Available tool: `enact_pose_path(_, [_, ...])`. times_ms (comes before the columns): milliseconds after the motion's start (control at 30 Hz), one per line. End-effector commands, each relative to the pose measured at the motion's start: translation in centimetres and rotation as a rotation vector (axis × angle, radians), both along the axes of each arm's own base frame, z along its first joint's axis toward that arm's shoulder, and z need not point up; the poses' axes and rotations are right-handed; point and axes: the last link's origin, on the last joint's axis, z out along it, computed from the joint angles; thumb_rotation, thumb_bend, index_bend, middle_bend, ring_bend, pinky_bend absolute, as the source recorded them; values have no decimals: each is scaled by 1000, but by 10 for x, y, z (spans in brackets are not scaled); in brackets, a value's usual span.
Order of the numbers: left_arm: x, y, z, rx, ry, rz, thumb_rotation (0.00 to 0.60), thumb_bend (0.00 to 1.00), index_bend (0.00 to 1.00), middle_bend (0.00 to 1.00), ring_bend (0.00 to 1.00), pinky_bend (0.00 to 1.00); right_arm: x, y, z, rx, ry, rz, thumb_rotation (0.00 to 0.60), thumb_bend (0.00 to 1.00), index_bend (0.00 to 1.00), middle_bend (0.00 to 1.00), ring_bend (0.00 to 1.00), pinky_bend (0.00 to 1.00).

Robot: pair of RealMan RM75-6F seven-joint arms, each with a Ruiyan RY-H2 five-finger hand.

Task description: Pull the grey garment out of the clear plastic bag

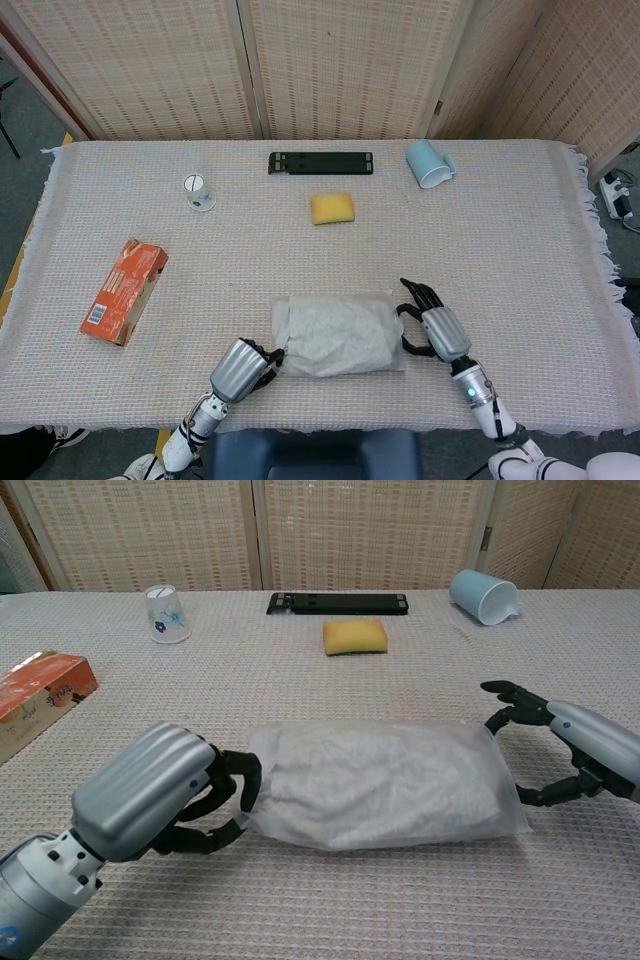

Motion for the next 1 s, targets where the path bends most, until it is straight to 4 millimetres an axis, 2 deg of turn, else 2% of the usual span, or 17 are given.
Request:
enact_pose_path(33, [1, 0, 0, 1, -2, -1, 600, 564, 735, 1000, 1000, 1000, 3, -1, -7, -3, -27, -8, 600, 311, 456, 0, 0, 0])
enact_pose_path(233, [1, 2, 3, 5, -7, 1, 600, 570, 736, 1000, 1000, 1000, 7, -1, -15, -36, -52, -7, 600, 427, 661, 48, 0, 0])
enact_pose_path(433, [-1, 6, 8, 24, -10, 6, 600, 578, 737, 1000, 1000, 1000, 6, -1, -11, -51, -29, 3, 600, 509, 704, 76, 0, 0])
enact_pose_path(633, [-15, 24, 24, 80, 14, 31, 600, 588, 743, 1000, 1000, 1000, -4, 0, 21, -116, 50, 30, 600, 523, 707, 79, 0, 0])
enact_pose_path(867, [-46, 38, 53, 148, 80, 37, 600, 590, 746, 1000, 1000, 1000, -24, -7, 75, -219, 156, 6, 600, 524, 707, 80, 0, 0])
enact_pose_path(967, [-51, 41, 59, 162, 89, 45, 600, 591, 747, 1000, 1000, 1000, -28, -8, 83, -234, 170, -6, 600, 523, 708, 80, 0, 0])
enact_pose_path(1000, [-62, 46, 70, 197, 108, 73, 600, 590, 747, 1000, 1000, 1000, -36, -13, 98, -272, 195, -34, 600, 523, 708, 80, 0, 0])
